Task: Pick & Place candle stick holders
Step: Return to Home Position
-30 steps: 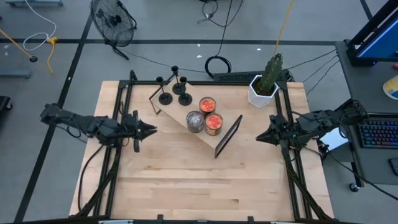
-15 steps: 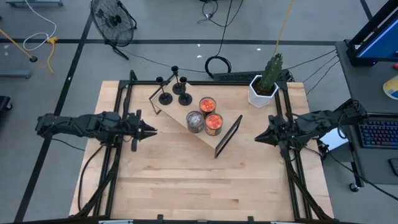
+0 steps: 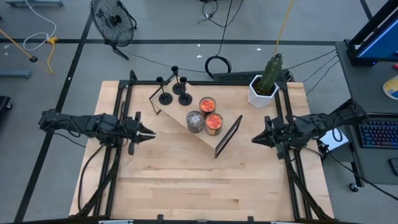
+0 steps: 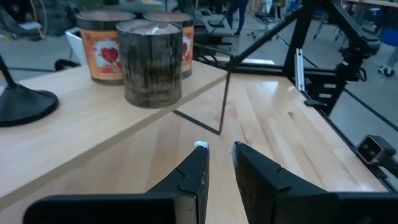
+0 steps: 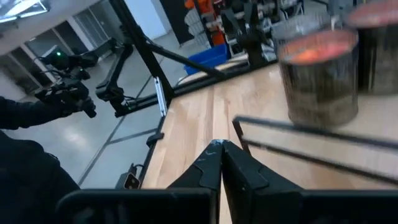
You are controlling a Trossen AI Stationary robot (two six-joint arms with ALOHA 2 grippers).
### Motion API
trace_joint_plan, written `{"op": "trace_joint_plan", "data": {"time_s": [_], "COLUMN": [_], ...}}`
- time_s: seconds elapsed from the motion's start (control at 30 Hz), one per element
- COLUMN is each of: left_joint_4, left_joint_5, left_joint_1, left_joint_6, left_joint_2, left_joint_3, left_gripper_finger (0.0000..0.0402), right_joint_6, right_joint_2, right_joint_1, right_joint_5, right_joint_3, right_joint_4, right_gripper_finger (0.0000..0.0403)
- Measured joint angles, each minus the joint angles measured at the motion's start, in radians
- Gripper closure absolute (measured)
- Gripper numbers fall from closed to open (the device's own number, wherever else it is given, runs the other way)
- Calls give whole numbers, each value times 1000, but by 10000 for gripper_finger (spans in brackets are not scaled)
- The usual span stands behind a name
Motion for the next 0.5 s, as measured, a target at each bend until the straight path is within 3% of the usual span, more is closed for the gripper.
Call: {"op": "trace_joint_plan", "data": {"time_s": [0.1, 0.3, 0.5], "left_joint_4": [40, 278, 285], "left_joint_5": [-17, -16, -37], "left_joint_1": [-11, -15, 3], "left_joint_6": [-1, -21, -14], "left_joint_2": [-14, -57, -126], "left_joint_3": [-41, -203, -242], "left_gripper_finger": [325, 325, 325], "right_joint_6": [40, 117, 51], "right_joint_2": [-29, -118, -256], "right_joint_1": [0, 0, 0], "right_joint_5": [-15, -131, -130], "right_joint_3": [-74, -169, -202], "right_joint_4": [36, 101, 97], "right_gripper_finger": [396, 398, 398]}}
